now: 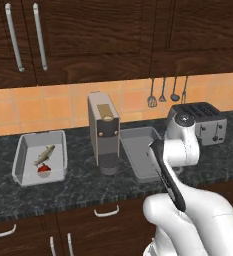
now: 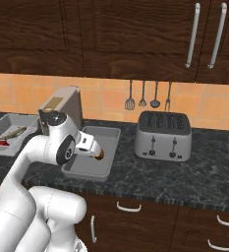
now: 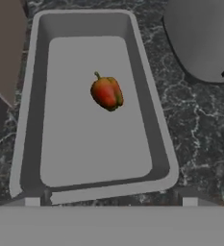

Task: Place one bell pepper and one fish in each tupperware on the nearby counter, to pack two identical lunches.

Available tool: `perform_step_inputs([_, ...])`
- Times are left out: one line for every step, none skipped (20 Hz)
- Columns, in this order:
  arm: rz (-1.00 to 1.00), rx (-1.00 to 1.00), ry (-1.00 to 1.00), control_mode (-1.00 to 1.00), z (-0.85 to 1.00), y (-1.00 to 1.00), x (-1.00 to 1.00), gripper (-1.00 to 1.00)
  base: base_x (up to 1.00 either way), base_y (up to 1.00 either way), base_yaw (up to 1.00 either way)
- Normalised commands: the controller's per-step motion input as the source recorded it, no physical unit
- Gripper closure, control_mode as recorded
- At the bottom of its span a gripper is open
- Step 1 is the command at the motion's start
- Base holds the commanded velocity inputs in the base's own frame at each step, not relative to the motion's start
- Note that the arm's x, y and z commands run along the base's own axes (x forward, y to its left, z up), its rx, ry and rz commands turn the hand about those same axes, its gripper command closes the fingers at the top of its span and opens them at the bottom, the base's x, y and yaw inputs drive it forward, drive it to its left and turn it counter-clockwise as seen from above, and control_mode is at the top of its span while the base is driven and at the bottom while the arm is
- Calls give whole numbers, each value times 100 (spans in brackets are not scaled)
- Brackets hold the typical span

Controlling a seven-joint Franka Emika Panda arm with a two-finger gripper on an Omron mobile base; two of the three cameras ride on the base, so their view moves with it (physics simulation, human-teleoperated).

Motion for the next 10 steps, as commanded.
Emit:
perform_step_inputs([-14, 9, 0, -100, 59, 0, -100, -100, 0, 0, 0])
perform_step_inputs([-14, 10, 0, -100, 61, 0, -100, -100, 0, 0, 0])
perform_step_inputs([-10, 8, 0, -100, 68, 0, -100, -100, 0, 0, 0])
perform_step_inputs([0, 0, 1, -100, 72, 8, -100, -100, 0, 0, 0])
perform_step_inputs([0, 0, 0, -100, 64, 10, -100, -100, 0, 0, 0])
perform_step_inputs([10, 1, -10, -100, 42, 15, -100, -100, 0, 0, 0])
perform_step_inputs([14, 3, -26, -100, 8, 13, -100, -100, 0, 0, 0])
perform_step_inputs([15, 0, -35, -100, 1, 18, -100, -100, 0, 0, 0])
perform_step_inputs([15, -1, -29, -100, 0, 26, -79, -100, 0, 0, 0])
perform_step_inputs([13, -5, -23, -100, 0, 34, -66, -100, 0, 0, 0])
